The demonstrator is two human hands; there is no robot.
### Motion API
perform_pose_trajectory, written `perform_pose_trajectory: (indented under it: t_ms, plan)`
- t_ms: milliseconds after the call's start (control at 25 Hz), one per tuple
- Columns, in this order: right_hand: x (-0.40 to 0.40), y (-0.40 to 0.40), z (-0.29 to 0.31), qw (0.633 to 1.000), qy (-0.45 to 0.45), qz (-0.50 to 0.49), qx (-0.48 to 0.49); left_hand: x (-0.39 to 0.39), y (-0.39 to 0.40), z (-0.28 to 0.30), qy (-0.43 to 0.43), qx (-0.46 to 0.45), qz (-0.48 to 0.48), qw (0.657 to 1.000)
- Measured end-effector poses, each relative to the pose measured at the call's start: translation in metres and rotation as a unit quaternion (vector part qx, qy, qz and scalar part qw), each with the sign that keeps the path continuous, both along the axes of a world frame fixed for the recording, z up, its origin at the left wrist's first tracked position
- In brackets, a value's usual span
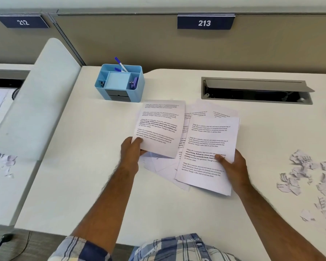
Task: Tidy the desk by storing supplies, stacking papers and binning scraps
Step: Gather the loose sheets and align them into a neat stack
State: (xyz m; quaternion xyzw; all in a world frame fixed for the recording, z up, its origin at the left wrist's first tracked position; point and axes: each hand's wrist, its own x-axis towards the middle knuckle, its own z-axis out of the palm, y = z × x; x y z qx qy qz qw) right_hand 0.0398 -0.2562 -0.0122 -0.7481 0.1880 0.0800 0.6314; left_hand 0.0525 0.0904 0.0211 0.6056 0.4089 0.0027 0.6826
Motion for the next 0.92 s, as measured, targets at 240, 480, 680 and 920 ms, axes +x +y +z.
perform_pose_trajectory:
  t_ms: [240, 480, 680, 920]
  plan:
    - [0.001, -0.003, -0.003, 0.999, 0.002, 0.004, -0.044, 0.005, 0.017, 0.021, -0.087, -0.132, 0.008, 0.987]
    - [0.000, 0.007, -0.003, 1.000, 0.005, -0.004, 0.017, -0.030, -0.023, 0.019, -0.055, -0.220, -0.068, 0.971]
    - [0.001, 0.026, 0.006, 0.998, 0.005, -0.025, 0.058, -0.069, -0.050, 0.008, 0.011, -0.060, -0.175, 0.983]
    - [0.001, 0.035, 0.013, 0.997, 0.006, -0.009, 0.079, -0.075, -0.055, -0.005, -0.001, 0.148, -0.310, 0.939]
